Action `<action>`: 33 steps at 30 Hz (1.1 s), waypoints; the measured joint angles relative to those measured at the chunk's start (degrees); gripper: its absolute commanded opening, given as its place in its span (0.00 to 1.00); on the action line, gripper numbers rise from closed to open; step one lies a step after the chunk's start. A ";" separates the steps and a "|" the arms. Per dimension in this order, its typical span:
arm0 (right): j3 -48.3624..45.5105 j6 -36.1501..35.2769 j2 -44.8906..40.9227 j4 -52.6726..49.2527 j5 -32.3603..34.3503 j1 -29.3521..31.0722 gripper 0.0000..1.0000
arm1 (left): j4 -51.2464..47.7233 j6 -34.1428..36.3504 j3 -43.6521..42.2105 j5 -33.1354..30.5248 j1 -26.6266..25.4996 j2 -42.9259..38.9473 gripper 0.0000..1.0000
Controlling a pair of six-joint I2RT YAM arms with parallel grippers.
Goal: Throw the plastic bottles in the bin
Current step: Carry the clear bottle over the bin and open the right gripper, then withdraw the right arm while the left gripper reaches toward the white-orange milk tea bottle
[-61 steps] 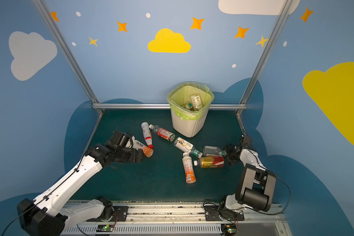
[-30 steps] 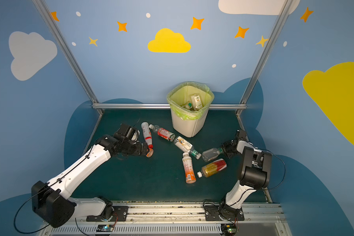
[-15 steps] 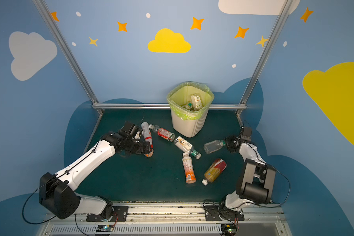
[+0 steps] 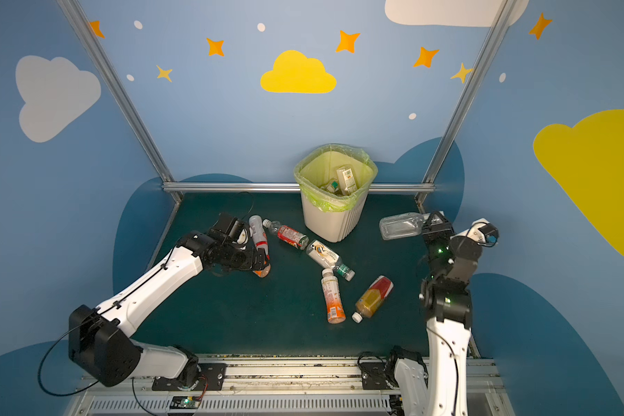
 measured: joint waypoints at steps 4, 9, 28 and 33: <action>7.15 -5.03 -1.55 6.82 4.07 5.95 0.28 | 0.31 -0.20 0.87 0.00 0.00 -0.61 1.00; 20.00 -12.09 12.96 17.07 5.33 17.68 0.50 | 1.22 -0.81 1.84 -0.02 0.00 -1.62 1.00; 38.23 -30.60 33.83 -1.18 5.27 24.06 0.87 | 0.61 -4.52 -2.84 -1.29 -0.02 -12.85 0.99; 40.44 -30.69 28.33 -9.55 3.23 22.51 0.87 | 0.70 -5.25 -3.50 -0.98 -1.53 -12.24 0.92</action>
